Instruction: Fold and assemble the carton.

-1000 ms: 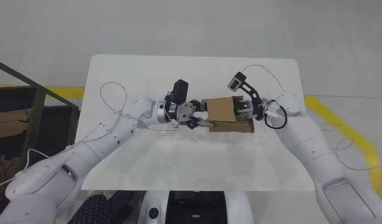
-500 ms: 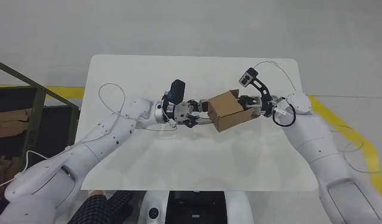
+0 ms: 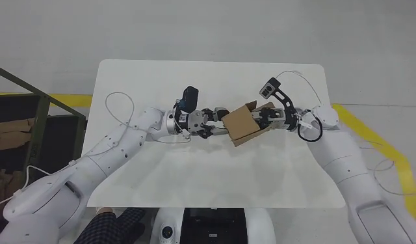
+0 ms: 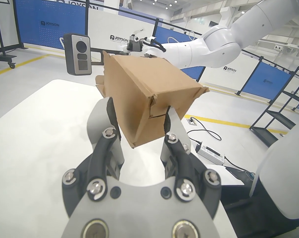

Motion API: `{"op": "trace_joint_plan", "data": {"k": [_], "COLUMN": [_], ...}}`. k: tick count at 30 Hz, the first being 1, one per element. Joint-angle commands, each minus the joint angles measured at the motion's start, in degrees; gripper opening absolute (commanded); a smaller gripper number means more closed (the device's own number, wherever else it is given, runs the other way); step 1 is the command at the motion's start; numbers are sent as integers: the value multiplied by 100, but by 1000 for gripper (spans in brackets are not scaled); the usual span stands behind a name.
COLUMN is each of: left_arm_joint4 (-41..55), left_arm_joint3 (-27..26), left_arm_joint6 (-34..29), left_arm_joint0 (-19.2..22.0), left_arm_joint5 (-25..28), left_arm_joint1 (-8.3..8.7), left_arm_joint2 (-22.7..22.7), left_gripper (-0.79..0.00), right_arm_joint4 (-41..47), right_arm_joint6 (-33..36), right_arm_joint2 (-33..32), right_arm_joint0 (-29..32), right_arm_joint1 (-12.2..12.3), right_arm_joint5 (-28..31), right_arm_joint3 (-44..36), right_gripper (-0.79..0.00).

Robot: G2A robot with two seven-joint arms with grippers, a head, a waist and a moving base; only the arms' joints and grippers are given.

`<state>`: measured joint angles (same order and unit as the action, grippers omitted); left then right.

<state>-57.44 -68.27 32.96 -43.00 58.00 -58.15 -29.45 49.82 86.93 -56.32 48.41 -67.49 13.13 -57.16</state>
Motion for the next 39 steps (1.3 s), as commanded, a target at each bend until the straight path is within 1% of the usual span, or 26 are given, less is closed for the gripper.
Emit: {"op": "trace_joint_plan", "data": {"k": [1,5,6,9,17,23,31,39], "left_arm_joint4": [34,75,64,28,-132,-77,127,-1], "left_arm_joint3": [16,100,119,152,-77,-50,65,38], "left_arm_joint6": [31,141,155,192,135,-109,-503,-696], "left_arm_joint0": [-3,-62,-77,-129,-209,-168,-134,-188], "left_arm_joint5": [0,0,0,0,0,-5,-160,-358], "left_arm_joint1": [6,35,43,66,68,-33,-194,-276], "left_arm_joint2": [-27,-133,-158,-231,-345,-367,-430,-588], "left_gripper": [-406,-400,-376,0,0,0,0,0], "right_arm_joint4": [78,184,201,270,205,50,-223,-469], "right_arm_joint6": [-37,-118,-139,-245,-706,-1026,-1334,-1655], "right_arm_joint2": [-6,-82,-103,-180,-252,-240,-193,-172], "right_arm_joint0": [25,53,58,86,172,259,399,476], "right_arm_joint1": [-16,-31,-33,-38,-69,-95,-123,-145], "right_arm_joint5": [24,109,122,166,235,227,225,160], "right_arm_joint3": [44,193,224,291,247,72,-180,-355], "right_gripper": [-785,-785,-785,-785,-785,-785,-785,-785]}}
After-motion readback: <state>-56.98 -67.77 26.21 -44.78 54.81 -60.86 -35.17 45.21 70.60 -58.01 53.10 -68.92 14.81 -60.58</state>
